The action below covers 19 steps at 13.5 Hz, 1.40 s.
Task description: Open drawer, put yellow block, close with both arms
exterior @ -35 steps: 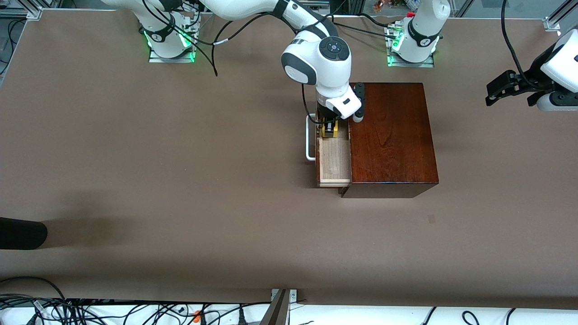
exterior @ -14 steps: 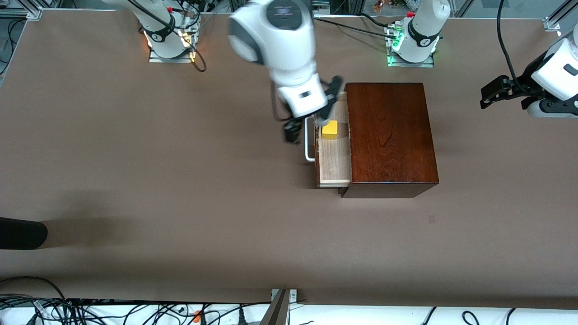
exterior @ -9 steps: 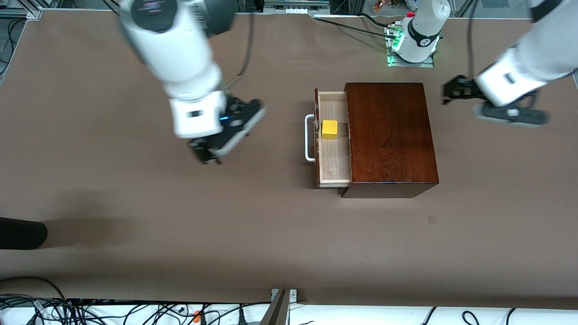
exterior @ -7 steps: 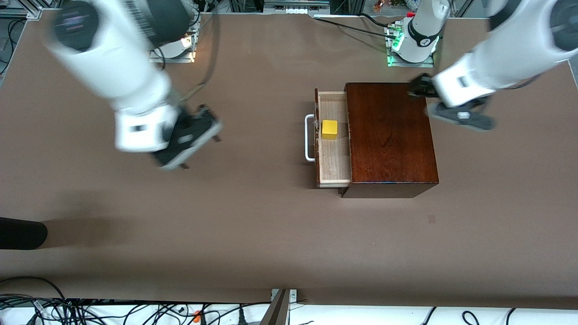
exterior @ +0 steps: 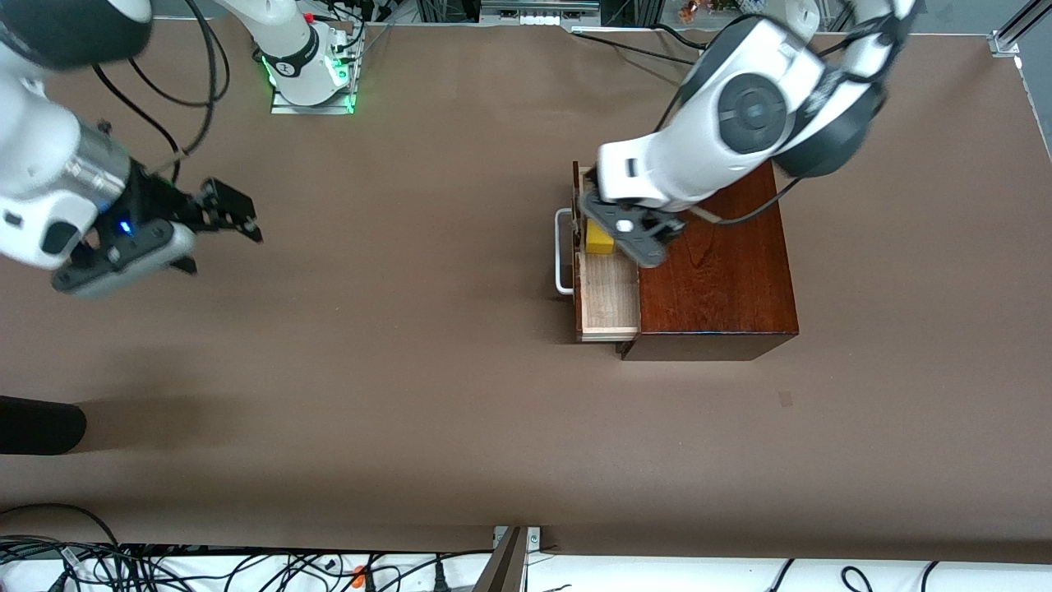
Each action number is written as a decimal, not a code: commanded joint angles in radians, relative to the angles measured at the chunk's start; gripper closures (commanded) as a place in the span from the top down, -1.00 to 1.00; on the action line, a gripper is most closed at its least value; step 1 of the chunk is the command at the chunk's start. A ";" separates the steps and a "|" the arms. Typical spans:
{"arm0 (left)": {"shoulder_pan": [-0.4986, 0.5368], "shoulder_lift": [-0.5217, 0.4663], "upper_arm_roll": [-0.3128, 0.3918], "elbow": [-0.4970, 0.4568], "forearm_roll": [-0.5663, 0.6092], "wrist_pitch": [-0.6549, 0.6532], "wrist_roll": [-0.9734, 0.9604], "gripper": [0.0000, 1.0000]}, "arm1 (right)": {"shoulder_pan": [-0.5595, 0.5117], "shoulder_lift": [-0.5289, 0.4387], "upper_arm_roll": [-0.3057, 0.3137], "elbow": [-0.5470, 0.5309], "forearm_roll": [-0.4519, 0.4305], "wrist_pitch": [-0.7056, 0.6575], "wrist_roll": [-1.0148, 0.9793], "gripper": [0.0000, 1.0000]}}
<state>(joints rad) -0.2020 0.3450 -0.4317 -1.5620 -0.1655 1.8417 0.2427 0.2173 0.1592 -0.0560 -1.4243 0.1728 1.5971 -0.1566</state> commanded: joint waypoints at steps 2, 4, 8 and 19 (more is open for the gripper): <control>-0.141 0.057 -0.001 0.019 0.143 0.152 0.191 1.00 | -0.016 -0.153 -0.031 -0.177 0.002 -0.041 0.168 1.00; -0.189 0.124 -0.002 0.022 0.240 0.253 0.326 1.00 | -0.015 -0.162 -0.051 -0.176 -0.018 -0.080 0.251 1.00; -0.214 0.227 -0.013 0.007 0.239 0.369 0.558 1.00 | -0.012 -0.164 -0.045 -0.160 -0.118 -0.117 0.295 1.00; -0.126 0.229 -0.010 -0.024 0.241 0.055 0.619 1.00 | -0.018 -0.112 -0.061 -0.087 -0.118 -0.095 0.292 1.00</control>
<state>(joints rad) -0.3657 0.6062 -0.4385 -1.5802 0.0523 1.9574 0.8501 0.2090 0.0342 -0.1198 -1.5367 0.0625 1.5008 0.1205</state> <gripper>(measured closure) 0.000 0.000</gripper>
